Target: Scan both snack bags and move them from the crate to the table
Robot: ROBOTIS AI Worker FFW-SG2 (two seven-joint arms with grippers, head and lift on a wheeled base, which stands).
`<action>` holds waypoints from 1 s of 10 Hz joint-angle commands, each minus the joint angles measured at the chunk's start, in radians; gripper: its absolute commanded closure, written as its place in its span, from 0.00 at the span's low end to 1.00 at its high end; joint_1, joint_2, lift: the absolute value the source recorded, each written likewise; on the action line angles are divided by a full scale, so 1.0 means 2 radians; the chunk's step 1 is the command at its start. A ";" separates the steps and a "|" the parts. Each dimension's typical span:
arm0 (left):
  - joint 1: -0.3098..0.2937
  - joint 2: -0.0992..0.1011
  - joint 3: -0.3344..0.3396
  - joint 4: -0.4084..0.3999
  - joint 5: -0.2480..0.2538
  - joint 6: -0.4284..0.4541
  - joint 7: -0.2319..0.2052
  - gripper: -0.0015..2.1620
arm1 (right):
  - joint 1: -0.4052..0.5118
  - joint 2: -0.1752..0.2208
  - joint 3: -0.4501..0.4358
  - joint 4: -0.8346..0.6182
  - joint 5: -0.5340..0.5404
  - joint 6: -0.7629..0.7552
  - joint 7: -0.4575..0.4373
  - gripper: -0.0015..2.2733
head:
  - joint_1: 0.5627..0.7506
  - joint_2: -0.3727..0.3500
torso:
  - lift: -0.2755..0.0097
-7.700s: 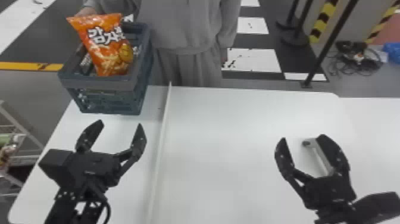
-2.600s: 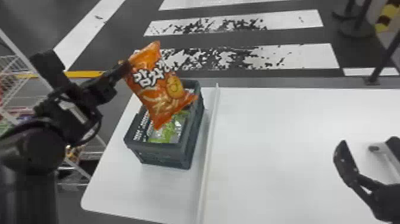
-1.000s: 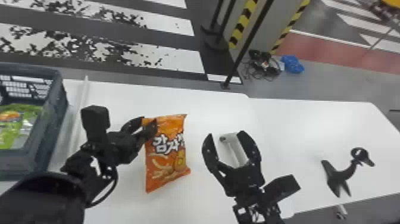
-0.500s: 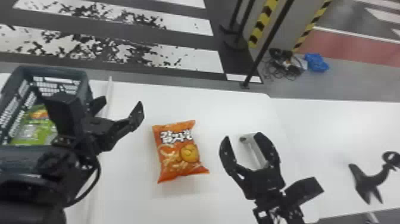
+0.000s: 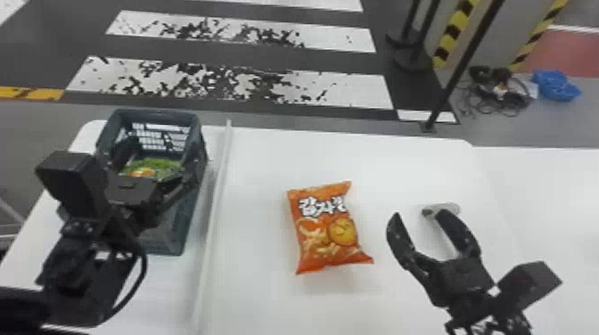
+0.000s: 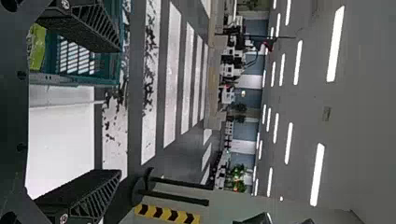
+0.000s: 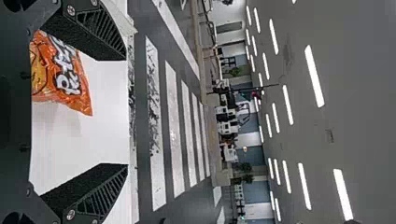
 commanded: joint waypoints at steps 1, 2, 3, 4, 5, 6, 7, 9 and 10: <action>0.023 0.009 0.023 -0.007 0.000 -0.016 -0.005 0.04 | -0.011 0.000 -0.004 0.001 -0.004 0.060 0.001 0.05 | 0.70 0.44 | 0.84; 0.033 0.010 0.031 -0.008 0.005 -0.022 -0.006 0.04 | -0.020 0.000 -0.005 0.002 -0.004 0.103 0.004 0.05 | 0.70 0.47 | 0.84; 0.042 0.010 0.037 -0.011 0.011 -0.022 -0.013 0.04 | -0.030 0.000 -0.008 0.007 -0.005 0.140 0.013 0.05 | 0.70 0.50 | 0.84; 0.055 0.009 0.043 -0.020 0.018 -0.022 -0.020 0.04 | -0.047 0.000 -0.008 0.032 -0.008 0.146 0.029 0.05 | 0.70 0.52 | 0.84; 0.061 0.006 0.043 -0.024 0.018 -0.022 -0.020 0.04 | -0.065 0.000 -0.008 0.056 -0.007 0.152 0.039 0.05 | 0.70 0.54 | 0.84; 0.069 0.004 0.047 -0.030 0.025 -0.022 -0.020 0.04 | -0.080 0.000 -0.008 0.071 -0.007 0.169 0.050 0.05 | 0.70 0.55 | 0.84; 0.074 0.003 0.047 -0.032 0.028 -0.027 -0.022 0.04 | -0.096 0.000 -0.008 0.085 -0.007 0.193 0.058 0.05 | 0.70 0.56 | 0.84; 0.078 -0.002 0.049 -0.030 0.028 -0.029 -0.023 0.04 | -0.116 -0.002 -0.007 0.106 0.005 0.218 0.067 0.06 | 0.70 0.58 | 0.84; 0.078 -0.006 0.049 -0.028 0.028 -0.029 -0.024 0.04 | -0.127 -0.012 0.001 0.109 0.007 0.261 0.074 0.06 | 0.70 0.59 | 0.84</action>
